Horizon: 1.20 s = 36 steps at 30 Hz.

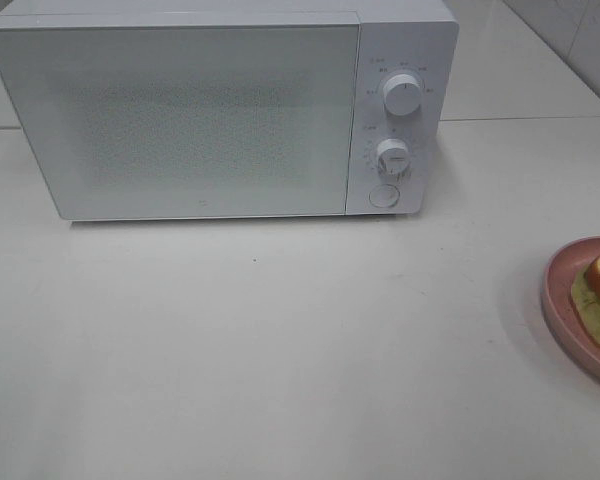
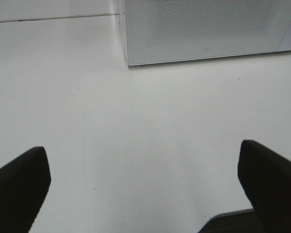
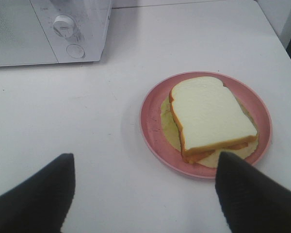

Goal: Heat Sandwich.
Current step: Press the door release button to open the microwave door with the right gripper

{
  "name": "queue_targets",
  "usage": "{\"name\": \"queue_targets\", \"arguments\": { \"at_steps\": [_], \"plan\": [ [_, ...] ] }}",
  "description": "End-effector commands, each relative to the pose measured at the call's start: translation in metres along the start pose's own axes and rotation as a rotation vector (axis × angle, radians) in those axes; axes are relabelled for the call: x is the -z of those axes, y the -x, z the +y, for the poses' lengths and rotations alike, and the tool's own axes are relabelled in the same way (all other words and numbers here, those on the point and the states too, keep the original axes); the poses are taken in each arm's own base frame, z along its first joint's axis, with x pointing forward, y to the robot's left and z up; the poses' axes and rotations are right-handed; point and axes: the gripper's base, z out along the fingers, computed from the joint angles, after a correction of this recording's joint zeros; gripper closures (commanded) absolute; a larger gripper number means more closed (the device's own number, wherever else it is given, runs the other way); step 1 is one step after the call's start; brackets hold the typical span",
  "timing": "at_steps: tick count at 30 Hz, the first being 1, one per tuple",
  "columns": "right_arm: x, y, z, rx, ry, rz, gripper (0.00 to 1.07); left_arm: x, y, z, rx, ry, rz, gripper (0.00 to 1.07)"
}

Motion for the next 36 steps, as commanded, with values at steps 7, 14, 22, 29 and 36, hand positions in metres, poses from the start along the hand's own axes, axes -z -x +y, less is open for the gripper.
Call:
{"name": "queue_targets", "arguments": {
  "at_steps": [7,14,22,29,36],
  "plan": [
    [0.002,-0.002,0.0,-0.011,-0.004,-0.03,0.31,0.003,-0.001,-0.001,0.002,-0.001,-0.037,0.05],
    [0.002,-0.002,0.0,-0.011,-0.004,-0.03,0.31,0.003,-0.001,-0.001,0.002,-0.001,-0.037,0.05],
    [0.002,-0.002,0.0,-0.011,-0.004,-0.03,0.31,0.003,-0.001,-0.001,0.002,-0.001,-0.037,0.05],
    [0.004,0.0,0.0,-0.014,-0.003,-0.045,0.3,0.003,-0.001,-0.001,0.002,-0.001,-0.037,0.05],
    [0.008,0.022,0.001,-0.009,-0.005,-0.108,0.22,0.003,-0.001,-0.001,0.002,-0.001,-0.037,0.05]
  ]
}}
